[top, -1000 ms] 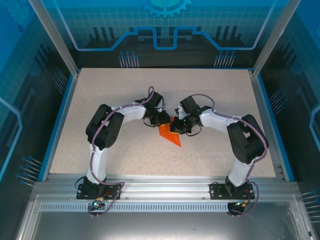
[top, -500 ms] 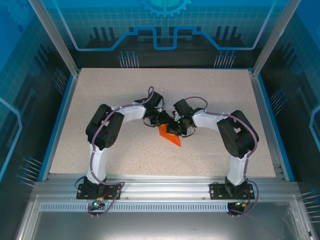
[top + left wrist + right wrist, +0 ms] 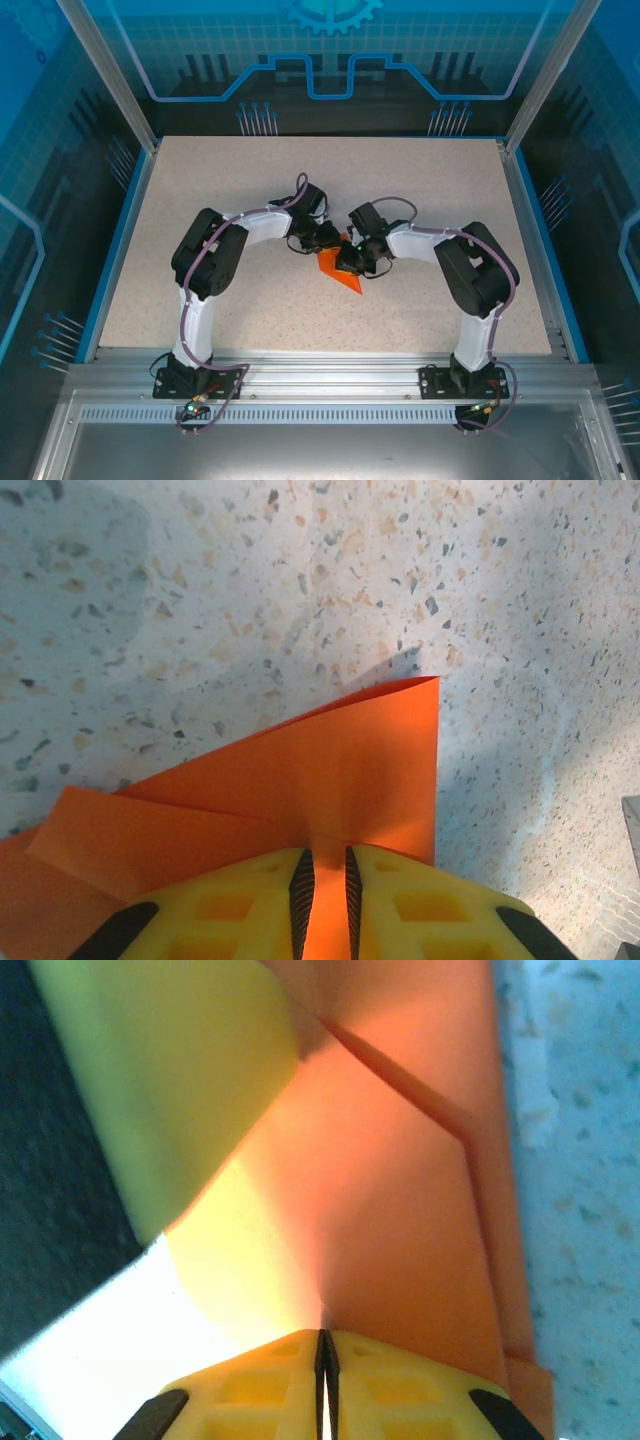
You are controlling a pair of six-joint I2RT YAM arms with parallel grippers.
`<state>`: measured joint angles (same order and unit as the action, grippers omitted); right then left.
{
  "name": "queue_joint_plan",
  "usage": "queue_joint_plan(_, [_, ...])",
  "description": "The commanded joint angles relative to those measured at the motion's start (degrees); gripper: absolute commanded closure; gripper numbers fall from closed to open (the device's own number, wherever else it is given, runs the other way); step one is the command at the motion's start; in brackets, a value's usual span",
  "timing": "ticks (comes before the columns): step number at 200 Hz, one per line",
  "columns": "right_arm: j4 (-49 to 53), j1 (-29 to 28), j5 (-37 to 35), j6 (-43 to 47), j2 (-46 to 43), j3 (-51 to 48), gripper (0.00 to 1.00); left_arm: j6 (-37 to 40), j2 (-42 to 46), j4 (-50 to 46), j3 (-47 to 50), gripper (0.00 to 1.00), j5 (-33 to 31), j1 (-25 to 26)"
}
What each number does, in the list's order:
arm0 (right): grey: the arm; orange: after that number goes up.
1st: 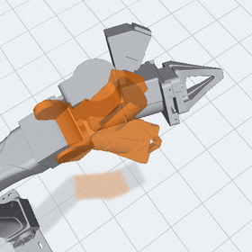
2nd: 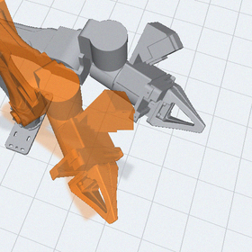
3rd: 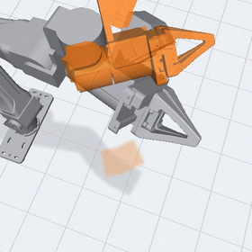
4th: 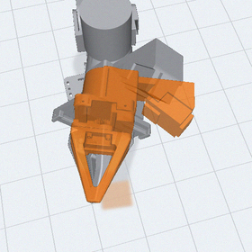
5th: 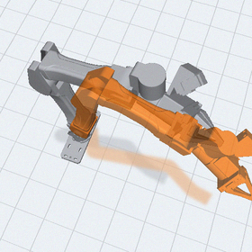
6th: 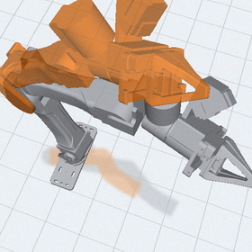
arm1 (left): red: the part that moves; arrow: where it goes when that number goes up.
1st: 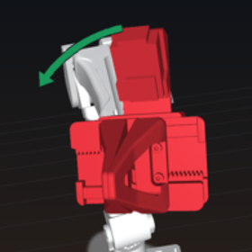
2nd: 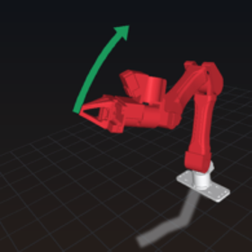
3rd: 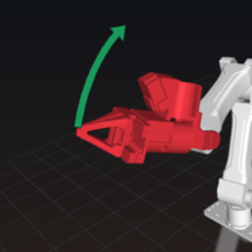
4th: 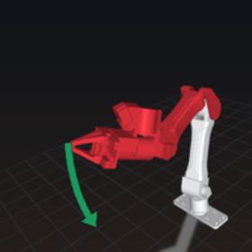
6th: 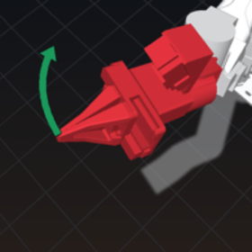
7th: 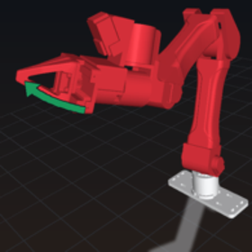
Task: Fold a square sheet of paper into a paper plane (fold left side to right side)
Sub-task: Fourth fold the wing at the center of the table.
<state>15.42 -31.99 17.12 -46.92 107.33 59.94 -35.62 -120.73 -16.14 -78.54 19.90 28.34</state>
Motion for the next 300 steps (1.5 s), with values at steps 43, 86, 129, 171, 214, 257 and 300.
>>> queue_joint_plan(43, [6.3, 1.2, 0.2, 1.1, -4.2, -9.1, 0.87, 0.8, -4.5, -2.7, 0.8, 0.77, -5.7, -0.5])
queue_joint_plan(86, [7.2, 2.9, 0.5, 2.8, -7.4, -14.7, 0.87, 0.8, -4.6, -2.9, 0.6, 0.78, -5.9, -0.5])
queue_joint_plan(129, [8.8, 4.6, 2.6, 5.3, -12.2, -17.0, 0.87, 0.7, -4.3, -3.0, 0.5, 0.77, -5.5, -0.5])
queue_joint_plan(171, [9.7, 3.5, 4.6, 5.2, -15.7, -10.5, 0.87, 0.6, -3.9, -3.0, 0.5, 0.77, -5.4, -0.5])
queue_joint_plan(214, [5.6, 1.0, 3.7, 3.4, -9.5, -1.1, 0.87, 0.7, -3.7, -3.0, 0.5, 0.77, -5.4, -0.5])
queue_joint_plan(257, [0.0, 0.3, 2.1, -0.4, -1.6, 2.7, 0.87, 0.8, -3.5, -3.1, 0.5, 0.77, -5.3, -0.5])
queue_joint_plan(300, [0.6, -0.5, -1.5, -1.2, 2.7, 3.5, 0.87, 0.8, -3.5, -3.4, 0.3, 0.77, -5.2, -0.5])
